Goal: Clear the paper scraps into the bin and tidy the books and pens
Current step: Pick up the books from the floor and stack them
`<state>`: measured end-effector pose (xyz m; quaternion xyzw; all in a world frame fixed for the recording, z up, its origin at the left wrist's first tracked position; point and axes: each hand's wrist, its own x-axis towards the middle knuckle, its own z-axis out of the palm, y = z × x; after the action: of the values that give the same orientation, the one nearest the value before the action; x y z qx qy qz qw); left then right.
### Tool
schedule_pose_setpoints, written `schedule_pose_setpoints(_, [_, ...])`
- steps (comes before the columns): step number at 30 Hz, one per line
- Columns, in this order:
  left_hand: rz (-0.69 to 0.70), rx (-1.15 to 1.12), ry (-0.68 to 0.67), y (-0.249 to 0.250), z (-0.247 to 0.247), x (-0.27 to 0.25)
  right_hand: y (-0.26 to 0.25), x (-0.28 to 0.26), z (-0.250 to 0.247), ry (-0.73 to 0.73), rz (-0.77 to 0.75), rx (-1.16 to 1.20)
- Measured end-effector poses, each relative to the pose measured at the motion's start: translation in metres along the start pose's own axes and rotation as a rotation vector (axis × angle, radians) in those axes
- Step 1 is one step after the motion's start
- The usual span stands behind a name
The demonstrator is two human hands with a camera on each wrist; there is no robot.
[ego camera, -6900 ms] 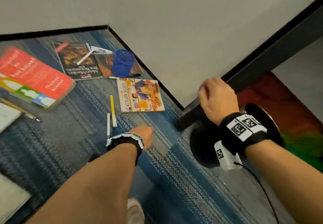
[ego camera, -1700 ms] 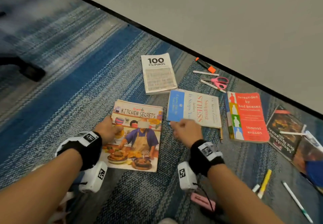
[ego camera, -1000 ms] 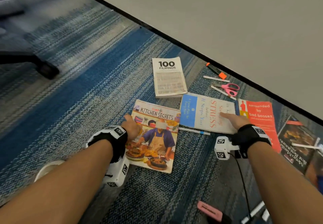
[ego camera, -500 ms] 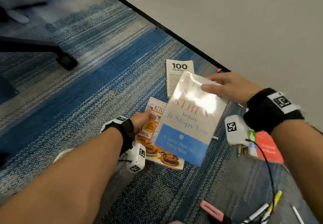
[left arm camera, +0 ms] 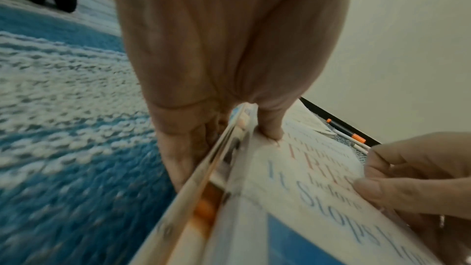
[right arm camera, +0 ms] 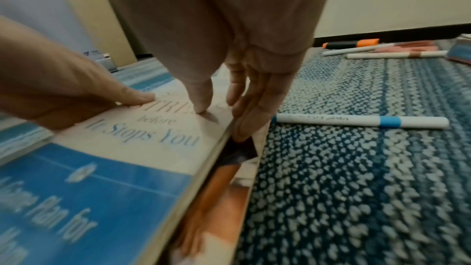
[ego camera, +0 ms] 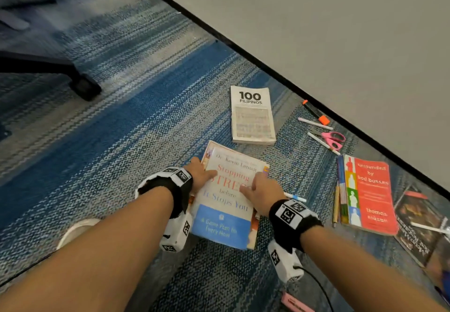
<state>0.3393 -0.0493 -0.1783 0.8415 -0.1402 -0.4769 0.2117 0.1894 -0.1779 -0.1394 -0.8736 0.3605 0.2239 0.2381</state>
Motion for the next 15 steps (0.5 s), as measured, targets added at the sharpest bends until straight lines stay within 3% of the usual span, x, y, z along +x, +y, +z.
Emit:
schedule_pose_setpoints(3, [0.022,0.361,-0.006,0.02,-0.019,-0.003,0.013,0.007,-0.013,0.04,-0.032,0.03])
schedule_pose_setpoints(6, [-0.014,0.609,0.201,0.044,-0.036,0.003,0.052,0.01,-0.039,0.206,0.089,0.03])
schedule_pose_setpoints(8, [0.06,0.539,0.335,0.07,-0.041,0.006,0.09,0.008,-0.059,0.311,0.192,0.046])
schedule_pose_setpoints(9, [0.111,0.471,0.337,0.085,-0.04,0.004,0.109,0.006,-0.067,0.363,0.234,0.042])
schedule_pose_setpoints(13, [0.187,0.155,0.208,0.119,-0.02,0.025,0.185,-0.016,-0.08,0.485,0.539,-0.043])
schedule_pose_setpoints(15, [0.173,0.208,0.18,0.125,-0.004,0.04,0.215,-0.031,-0.08,0.469,0.724,-0.007])
